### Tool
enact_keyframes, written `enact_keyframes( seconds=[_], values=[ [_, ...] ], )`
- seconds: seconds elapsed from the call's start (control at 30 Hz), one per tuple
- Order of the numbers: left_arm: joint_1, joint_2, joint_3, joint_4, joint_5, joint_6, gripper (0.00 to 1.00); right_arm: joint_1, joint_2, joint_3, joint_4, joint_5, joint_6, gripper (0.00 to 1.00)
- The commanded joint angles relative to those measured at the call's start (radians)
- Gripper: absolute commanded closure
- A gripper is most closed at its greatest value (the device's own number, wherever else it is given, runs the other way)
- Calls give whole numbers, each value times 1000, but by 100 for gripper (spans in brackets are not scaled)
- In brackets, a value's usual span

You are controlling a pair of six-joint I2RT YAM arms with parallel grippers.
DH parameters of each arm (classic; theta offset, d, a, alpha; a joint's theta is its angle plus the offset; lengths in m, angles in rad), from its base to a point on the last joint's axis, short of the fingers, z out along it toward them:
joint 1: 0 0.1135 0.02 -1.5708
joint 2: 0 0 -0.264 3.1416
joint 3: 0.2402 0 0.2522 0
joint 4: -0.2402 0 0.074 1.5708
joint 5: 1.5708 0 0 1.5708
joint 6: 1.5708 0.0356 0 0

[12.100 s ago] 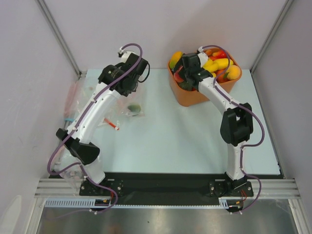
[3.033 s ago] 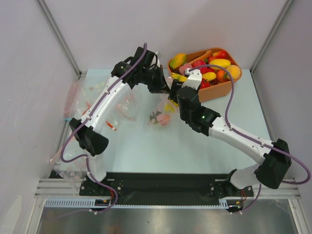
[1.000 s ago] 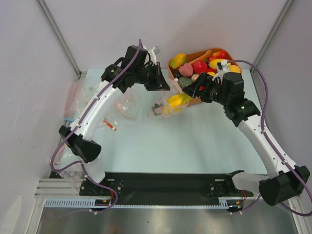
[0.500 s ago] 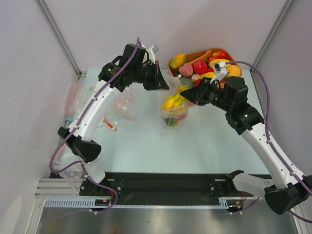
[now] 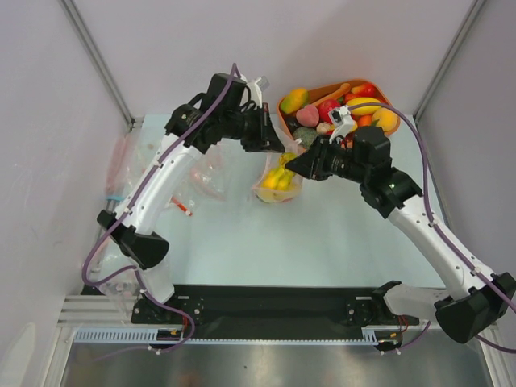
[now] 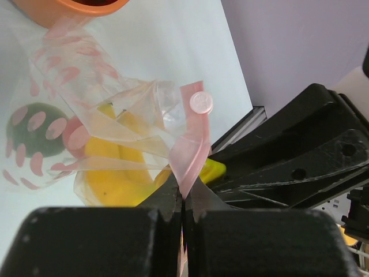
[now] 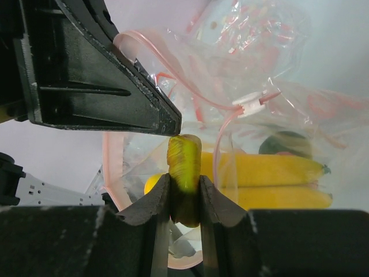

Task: Place the food in the zip-top bag and seal the zipper
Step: Adjust the fake fruit in the zipper food storage bag.

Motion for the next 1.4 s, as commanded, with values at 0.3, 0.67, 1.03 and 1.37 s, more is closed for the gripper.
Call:
enact_keyframes(
  seconds=[0.3, 0.67, 1.03, 1.37],
  values=[
    [-34, -5, 64, 91, 109, 39, 100, -4, 133, 130, -170, 166, -46, 50],
    [-36, 36, 76, 6, 57, 36, 100, -16, 86, 127, -146, 138, -58, 89],
    [-40, 36, 83, 5, 97, 55, 100, -35, 170, 233, -328, 270, -72, 85],
    [-57, 38, 70, -24, 99, 32, 100, -62, 20, 161, -129, 304, -69, 95]
  ],
)
